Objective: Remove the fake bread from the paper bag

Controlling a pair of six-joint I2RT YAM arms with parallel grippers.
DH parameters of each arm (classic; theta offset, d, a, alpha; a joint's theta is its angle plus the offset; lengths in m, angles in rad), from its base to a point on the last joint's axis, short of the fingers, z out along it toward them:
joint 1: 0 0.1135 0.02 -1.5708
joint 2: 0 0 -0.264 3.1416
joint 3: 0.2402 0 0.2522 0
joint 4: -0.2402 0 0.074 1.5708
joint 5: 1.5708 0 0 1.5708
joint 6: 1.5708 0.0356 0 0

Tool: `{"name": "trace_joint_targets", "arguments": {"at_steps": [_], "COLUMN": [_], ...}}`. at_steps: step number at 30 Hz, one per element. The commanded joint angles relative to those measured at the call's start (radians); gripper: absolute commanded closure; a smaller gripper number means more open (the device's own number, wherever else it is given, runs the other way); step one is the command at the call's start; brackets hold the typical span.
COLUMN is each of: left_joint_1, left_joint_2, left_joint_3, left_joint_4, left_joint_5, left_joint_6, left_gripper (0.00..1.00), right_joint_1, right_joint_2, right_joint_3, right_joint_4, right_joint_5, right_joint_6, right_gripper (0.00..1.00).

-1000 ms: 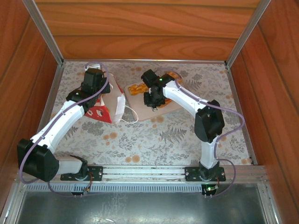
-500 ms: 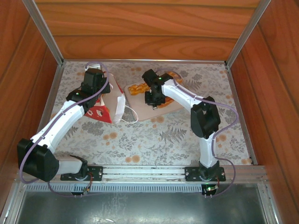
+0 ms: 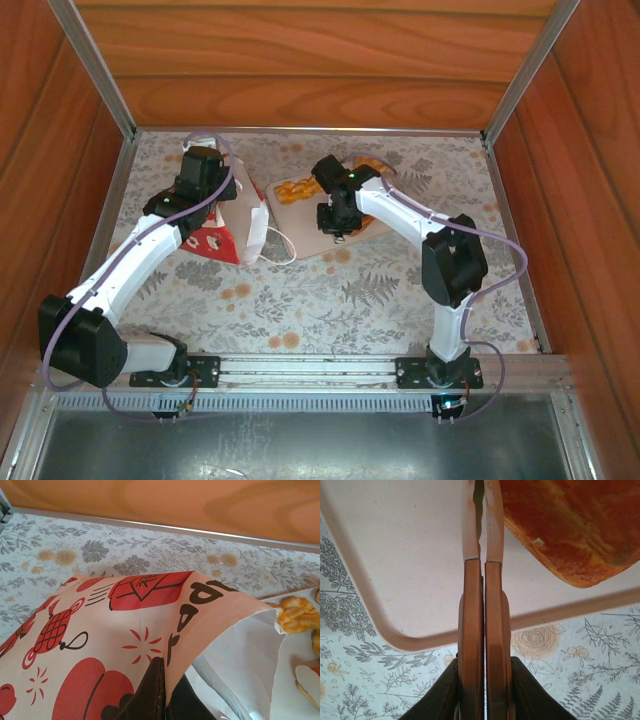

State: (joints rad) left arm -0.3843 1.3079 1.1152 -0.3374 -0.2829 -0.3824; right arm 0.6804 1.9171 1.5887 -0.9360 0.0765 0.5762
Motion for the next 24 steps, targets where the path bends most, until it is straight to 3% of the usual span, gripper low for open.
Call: {"name": "trace_joint_targets", "arguments": {"at_steps": [1,13,24], "left_joint_1": [0.008,0.009,0.010], "left_joint_2": [0.004,-0.005,-0.034], "left_joint_3": [0.016,0.011,0.004], "left_joint_4": [0.000,0.000,-0.009], "left_joint_5": [0.000,0.000,0.087], "left_joint_6": [-0.006,0.002,0.110], "left_gripper": [1.00,1.00,1.00], "right_joint_1": [0.001,0.019,0.020], "right_joint_2": [-0.049,-0.099,-0.322], "right_joint_3": [-0.027,-0.042,-0.045], "right_joint_4": [-0.028,0.008,0.036], "right_joint_5": [0.003,-0.127,-0.285], "right_joint_6": [0.016,-0.006,-0.048], "right_gripper": [0.90,0.89,0.88]}}
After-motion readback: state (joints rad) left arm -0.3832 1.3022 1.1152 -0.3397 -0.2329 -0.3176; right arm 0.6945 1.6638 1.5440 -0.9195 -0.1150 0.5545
